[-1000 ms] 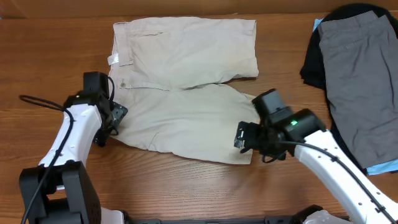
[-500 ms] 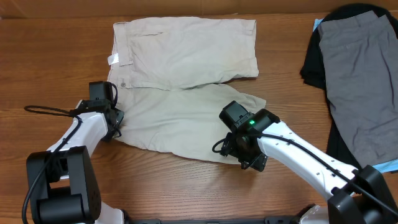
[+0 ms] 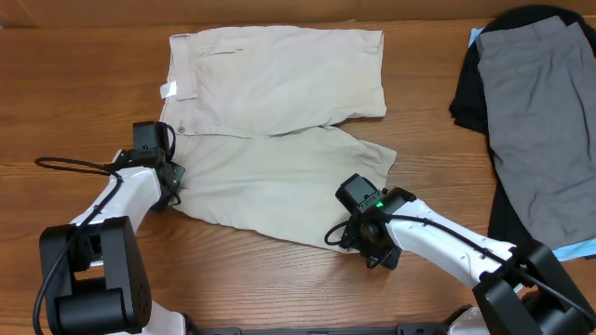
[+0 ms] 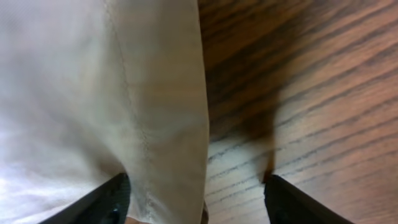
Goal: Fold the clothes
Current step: 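Lower both grippers onto the bottom leg hems of the shorts, then grasp both leg hems and fold them up over the waistband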
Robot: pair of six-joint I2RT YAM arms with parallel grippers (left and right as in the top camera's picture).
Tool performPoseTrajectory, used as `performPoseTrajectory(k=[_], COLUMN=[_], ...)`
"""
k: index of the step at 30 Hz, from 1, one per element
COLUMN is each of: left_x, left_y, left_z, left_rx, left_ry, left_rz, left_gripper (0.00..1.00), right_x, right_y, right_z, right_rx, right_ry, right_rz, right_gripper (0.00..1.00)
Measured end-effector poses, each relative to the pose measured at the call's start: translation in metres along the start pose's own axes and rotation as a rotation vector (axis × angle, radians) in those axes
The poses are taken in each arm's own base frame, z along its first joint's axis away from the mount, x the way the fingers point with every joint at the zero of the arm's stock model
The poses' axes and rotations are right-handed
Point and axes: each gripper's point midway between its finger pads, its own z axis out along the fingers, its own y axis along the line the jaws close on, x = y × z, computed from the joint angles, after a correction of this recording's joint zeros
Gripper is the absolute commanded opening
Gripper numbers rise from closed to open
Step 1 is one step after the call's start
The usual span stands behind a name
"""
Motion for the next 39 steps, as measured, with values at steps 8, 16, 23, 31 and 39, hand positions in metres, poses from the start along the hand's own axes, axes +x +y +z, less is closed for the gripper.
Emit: performPoseTrajectory(k=[8, 16, 23, 31, 39], left_x=[0.002, 0.013, 0.041, -0.001, -0.005], left_y=[-0.002, -0.003, 0.028, 0.014, 0.046], left_z=[0.0, -0.007, -0.055, -0.17, -0.253], left_rx=[0.015, 0.037, -0.09, 0.117, 0.297], left_ry=[0.026, 0.133, 0.345, 0.191, 0.045], left_rz=[0.029, 0.192, 0.305, 0.264, 0.229], left_gripper=[0.04, 0.04, 0.04, 0.04, 0.04], right_x=[-0.008, -0.016, -0.061, -0.076, -0.048], right_y=[0.009, -0.01, -0.013, -0.033, -0.054], right_z=[0.0, -0.008, -0.082, -0.182, -0.244], right_rx=[-0.033, 0.033, -0.046, -0.18, -0.288], right_ry=[-0.037, -0.019, -0.09, -0.233, -0.361], right_rz=[-0.042, -0.007, 0.025, 0.0, -0.072], right_gripper=[0.04, 0.04, 0.04, 0.04, 0.04])
